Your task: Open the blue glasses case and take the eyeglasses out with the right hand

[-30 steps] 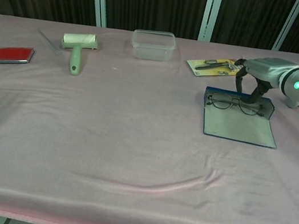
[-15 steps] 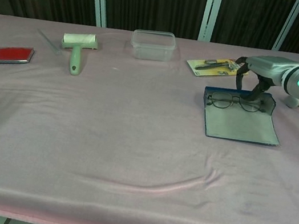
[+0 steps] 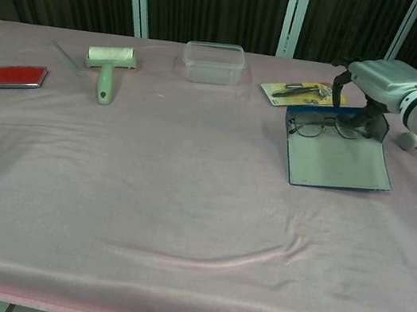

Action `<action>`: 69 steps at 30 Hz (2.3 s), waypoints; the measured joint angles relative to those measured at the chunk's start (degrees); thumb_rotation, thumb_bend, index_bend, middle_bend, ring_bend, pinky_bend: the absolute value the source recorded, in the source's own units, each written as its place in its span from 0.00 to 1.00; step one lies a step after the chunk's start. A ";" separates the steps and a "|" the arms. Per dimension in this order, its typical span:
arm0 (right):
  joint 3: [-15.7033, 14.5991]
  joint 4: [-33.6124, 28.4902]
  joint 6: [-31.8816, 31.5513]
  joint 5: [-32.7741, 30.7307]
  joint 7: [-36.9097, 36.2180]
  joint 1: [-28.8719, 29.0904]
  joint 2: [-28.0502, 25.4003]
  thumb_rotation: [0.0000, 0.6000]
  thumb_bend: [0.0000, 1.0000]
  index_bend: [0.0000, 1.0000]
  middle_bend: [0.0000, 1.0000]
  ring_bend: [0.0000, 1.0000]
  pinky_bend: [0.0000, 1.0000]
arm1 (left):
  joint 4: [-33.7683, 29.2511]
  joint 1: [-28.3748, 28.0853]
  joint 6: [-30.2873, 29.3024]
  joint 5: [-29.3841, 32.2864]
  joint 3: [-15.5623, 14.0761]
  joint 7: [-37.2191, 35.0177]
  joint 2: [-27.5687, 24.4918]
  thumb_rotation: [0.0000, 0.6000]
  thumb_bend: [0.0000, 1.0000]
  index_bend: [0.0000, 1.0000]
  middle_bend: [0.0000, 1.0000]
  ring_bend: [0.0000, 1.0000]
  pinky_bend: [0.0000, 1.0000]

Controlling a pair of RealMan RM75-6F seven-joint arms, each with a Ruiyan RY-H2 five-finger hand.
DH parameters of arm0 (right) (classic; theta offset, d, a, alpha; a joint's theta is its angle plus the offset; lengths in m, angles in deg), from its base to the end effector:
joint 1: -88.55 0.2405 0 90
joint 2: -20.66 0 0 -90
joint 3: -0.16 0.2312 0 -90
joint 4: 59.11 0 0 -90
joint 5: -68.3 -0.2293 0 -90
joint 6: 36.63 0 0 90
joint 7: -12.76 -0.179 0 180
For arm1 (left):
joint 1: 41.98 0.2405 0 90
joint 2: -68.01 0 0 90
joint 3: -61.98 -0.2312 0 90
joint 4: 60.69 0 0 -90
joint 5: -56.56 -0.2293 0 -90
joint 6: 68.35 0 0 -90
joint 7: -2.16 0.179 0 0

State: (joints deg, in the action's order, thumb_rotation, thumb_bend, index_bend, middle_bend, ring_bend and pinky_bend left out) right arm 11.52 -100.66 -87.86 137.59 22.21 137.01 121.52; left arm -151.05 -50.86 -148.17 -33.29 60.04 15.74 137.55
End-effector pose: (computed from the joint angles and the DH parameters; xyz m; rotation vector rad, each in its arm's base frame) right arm -0.1945 -0.4689 -0.0146 1.6959 -0.6511 0.7489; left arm -0.2792 0.2129 0.0710 -1.6510 -0.7944 -0.7556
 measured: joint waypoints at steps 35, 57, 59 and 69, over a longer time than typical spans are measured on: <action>-5.94 30.65 -27.14 15.00 -10.12 -6.78 17.17 1.00 0.55 0.73 0.17 0.07 0.10 | -0.03 -0.11 0.43 -0.14 -0.28 0.76 0.32 1.00 0.73 0.00 0.00 0.00 0.11; -4.75 34.77 -33.62 14.82 -14.27 -8.16 21.10 1.00 0.55 0.73 0.18 0.09 0.13 | 0.03 -0.31 1.04 0.02 -0.42 1.08 0.45 1.00 0.72 0.00 0.00 0.00 0.11; -4.69 34.90 -33.68 14.78 -14.74 -8.27 21.26 1.00 0.55 0.73 0.18 0.09 0.13 | 0.03 -0.34 1.08 0.02 -0.43 1.13 0.47 1.00 0.72 0.00 0.00 0.00 0.11; -5.08 35.43 -30.92 15.04 -13.57 -8.62 21.47 1.00 0.55 0.73 0.18 0.10 0.13 | 0.04 -0.41 1.25 0.07 -0.47 1.32 0.56 1.00 0.72 0.00 0.00 0.00 0.11</action>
State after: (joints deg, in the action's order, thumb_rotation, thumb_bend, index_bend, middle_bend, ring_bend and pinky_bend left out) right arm 6.45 -65.23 -118.78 152.63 8.64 128.39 142.98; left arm -151.01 -51.26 -146.92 -33.22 59.57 17.06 138.11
